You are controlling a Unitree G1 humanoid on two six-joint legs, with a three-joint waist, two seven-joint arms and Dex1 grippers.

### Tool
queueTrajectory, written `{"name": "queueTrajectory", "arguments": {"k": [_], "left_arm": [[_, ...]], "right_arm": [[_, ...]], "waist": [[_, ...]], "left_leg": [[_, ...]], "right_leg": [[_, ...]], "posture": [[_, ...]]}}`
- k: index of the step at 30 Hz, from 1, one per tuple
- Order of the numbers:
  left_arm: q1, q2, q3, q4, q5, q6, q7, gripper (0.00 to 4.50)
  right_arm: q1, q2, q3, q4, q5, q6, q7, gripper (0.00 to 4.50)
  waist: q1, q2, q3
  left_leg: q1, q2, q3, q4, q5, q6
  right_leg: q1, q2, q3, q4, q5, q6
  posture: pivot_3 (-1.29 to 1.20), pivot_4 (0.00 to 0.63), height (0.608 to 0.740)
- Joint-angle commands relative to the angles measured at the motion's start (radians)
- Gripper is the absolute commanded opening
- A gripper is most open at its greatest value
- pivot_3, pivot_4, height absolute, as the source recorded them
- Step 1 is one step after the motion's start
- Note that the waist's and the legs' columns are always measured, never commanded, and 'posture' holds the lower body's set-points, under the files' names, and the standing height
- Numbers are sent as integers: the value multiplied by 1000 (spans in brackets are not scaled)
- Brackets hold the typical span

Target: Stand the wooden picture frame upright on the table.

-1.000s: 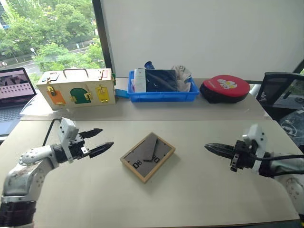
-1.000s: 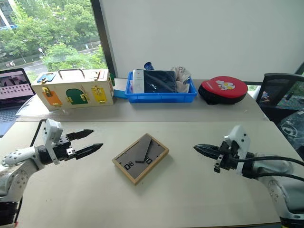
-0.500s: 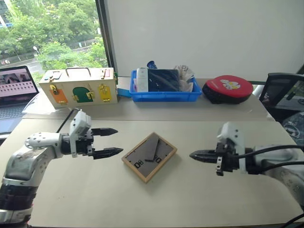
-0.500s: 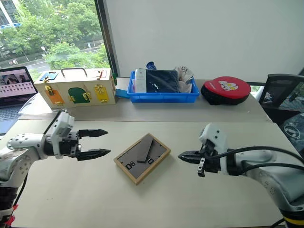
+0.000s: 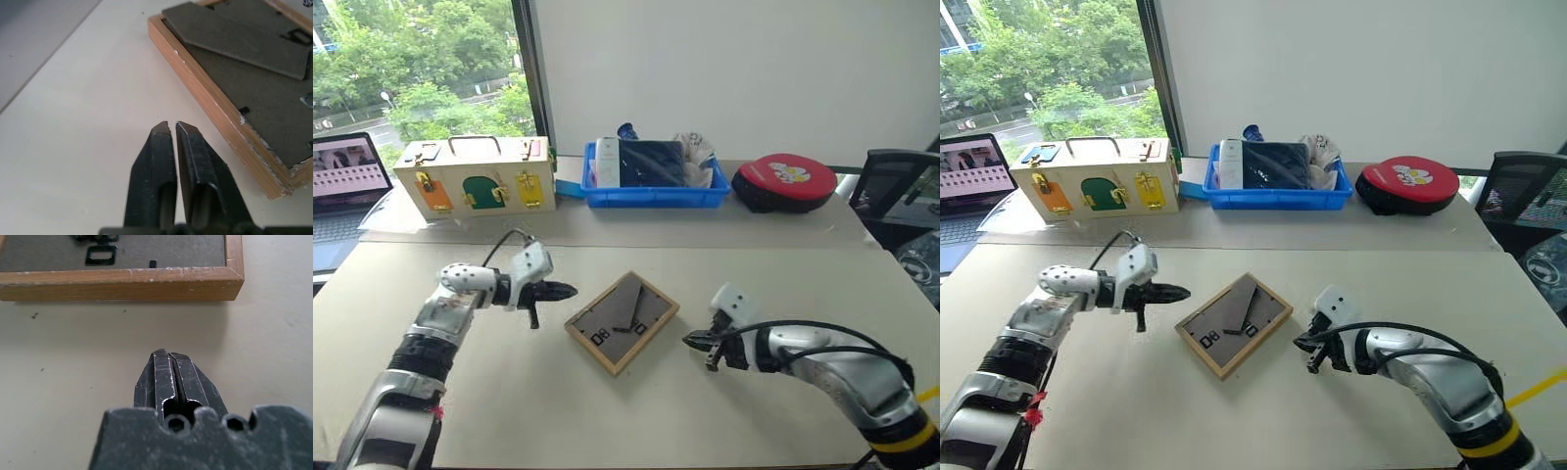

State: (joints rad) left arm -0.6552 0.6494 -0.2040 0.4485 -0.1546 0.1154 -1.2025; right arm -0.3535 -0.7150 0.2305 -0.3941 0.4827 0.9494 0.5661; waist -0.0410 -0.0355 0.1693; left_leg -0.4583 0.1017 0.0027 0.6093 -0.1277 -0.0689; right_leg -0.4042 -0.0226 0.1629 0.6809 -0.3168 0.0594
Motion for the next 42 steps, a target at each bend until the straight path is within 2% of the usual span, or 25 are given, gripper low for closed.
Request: {"name": "queueTrajectory", "arguments": {"k": [1, 5, 12, 16, 23, 27, 32, 37, 42], "left_arm": [[-8, -5, -30, 4, 59, -86, -11, 133], [34, -21, -20, -59, 13, -30, -56, 133], [133, 5, -12, -222, -27, 95, -101, 133], [172, 27, 3, -271, -26, 127, -96, 133], [202, 69, 75, -234, 19, 97, 12, 133], [208, 83, 95, -185, 28, 60, 53, 133], [201, 19, 76, -225, 1, 103, 79, 133], [137, -84, 37, -199, 26, 112, 127, 133], [119, -119, 13, -194, 50, 109, 145, 133]], "right_arm": [[-63, 52, 40, 77, -64, -79, 18, 0], [-130, 109, 80, 187, -119, -148, 61, 0], [-240, 184, 155, 418, -234, -294, 163, 0], [-275, 209, 160, 482, -271, -333, 215, 0], [-215, 144, 95, 424, -273, -298, 264, 0], [-158, 24, 14, 377, -251, -264, 315, 0], [-52, -76, 12, 163, -148, -145, 426, 0], [-11, -7, 49, 55, -112, -69, 389, 0], [-18, 15, 45, 55, -120, -49, 358, 0]], "waist": [[-2, 0, 0], [-1, 0, 0], [-8, 0, -1], [-11, 0, -1], [-6, 0, -1], [8, 0, -1], [27, 1, -1], [29, 3, -2], [23, 2, -2]], "left_leg": [[0, 0, 0, 0, 0, 0], [1, 0, -1, 1, 0, 0], [3, 0, -2, 1, 0, 0], [9, 0, -2, 1, 1, 0], [14, 0, -2, 0, 0, 0], [13, 0, -2, 0, 0, 0], [13, -1, -2, 0, 0, 0], [13, -1, -3, 1, 0, 0], [12, -1, -4, 0, 0, 0]], "right_leg": [[0, 0, 0, 0, 0, 0], [0, 0, -1, 1, 0, 0], [3, 1, -2, 3, 0, 0], [9, 1, -2, 3, 0, 0], [13, 1, -2, 2, -1, 0], [14, 0, -3, 1, -1, 0], [15, -1, -3, 0, -2, 1], [15, -1, -4, 0, -3, 2], [14, 0, -4, 0, -2, 1]], "posture": [[0, 150, 723], [0, 150, 723], [0, 150, 723], [0, 150, 723], [0, 150, 723], [0, 150, 723], [0, 150, 723], [0, 150, 723], [0, 150, 723]]}}
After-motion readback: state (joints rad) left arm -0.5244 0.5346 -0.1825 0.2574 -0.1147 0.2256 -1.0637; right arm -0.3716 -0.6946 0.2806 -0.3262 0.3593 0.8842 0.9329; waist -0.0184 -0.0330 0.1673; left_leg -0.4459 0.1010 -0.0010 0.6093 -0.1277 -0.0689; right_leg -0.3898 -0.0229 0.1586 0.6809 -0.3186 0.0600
